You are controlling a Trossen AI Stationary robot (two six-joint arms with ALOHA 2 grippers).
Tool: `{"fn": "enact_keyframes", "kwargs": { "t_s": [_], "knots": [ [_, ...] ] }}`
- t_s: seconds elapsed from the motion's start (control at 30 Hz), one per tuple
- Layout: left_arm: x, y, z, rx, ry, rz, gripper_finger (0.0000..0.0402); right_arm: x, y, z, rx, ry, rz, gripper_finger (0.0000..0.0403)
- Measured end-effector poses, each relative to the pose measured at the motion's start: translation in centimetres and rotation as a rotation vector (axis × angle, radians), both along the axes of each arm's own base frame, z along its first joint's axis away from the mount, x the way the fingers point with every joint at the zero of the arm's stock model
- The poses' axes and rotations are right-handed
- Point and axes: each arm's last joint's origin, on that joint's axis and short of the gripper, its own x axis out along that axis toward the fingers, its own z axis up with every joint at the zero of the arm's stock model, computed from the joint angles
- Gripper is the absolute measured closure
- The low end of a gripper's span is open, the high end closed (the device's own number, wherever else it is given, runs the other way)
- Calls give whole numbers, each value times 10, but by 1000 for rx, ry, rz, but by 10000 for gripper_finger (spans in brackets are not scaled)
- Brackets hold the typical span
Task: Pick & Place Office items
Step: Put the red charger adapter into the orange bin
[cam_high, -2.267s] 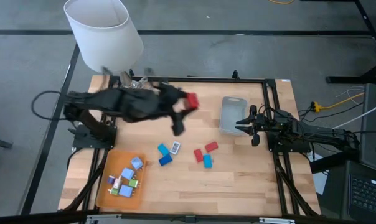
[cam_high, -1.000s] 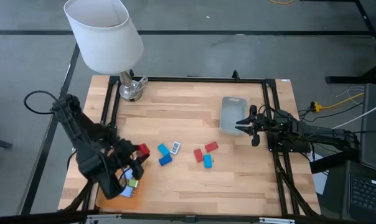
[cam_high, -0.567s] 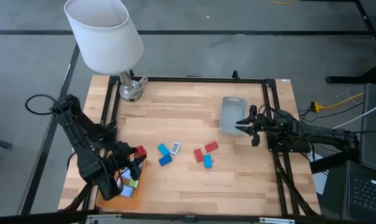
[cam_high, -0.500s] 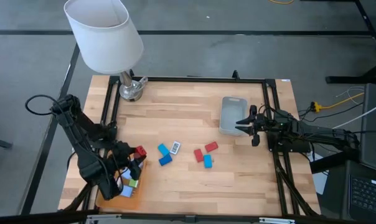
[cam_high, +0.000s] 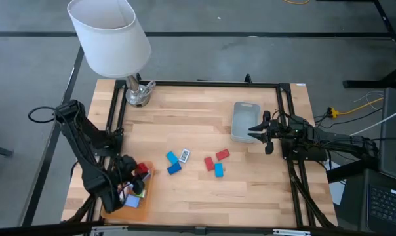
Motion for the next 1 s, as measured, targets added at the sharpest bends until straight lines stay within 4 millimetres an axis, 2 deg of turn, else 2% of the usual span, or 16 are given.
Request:
{"fn": "enact_keyframes", "kwargs": {
  "t_s": [0.13, 0.33, 0.57, 0.73, 0.9, 1.0],
  "knots": [
    [-11, 1, -12, -37, 115, 4, 192, 0, 0, 0, 0, 0, 0, 302],
    [-30, 6, -27, -44, 388, -14, 192, 0, 0, 0, 0, 0, 0, 302],
    [-47, 10, -47, -43, 459, -48, 192, 0, 0, 0, 0, 0, 0, 302],
    [-50, 9, -51, -44, 459, -83, 192, 0, 0, 0, 0, 0, 0, 302],
    [-50, 9, -50, -50, 466, -80, 103, 0, 0, 0, 0, 0, 0, 302],
    [-50, 8, -50, -83, 483, -74, 70, 0, 0, 0, 0, 0, 0, 302]
  ]
}}
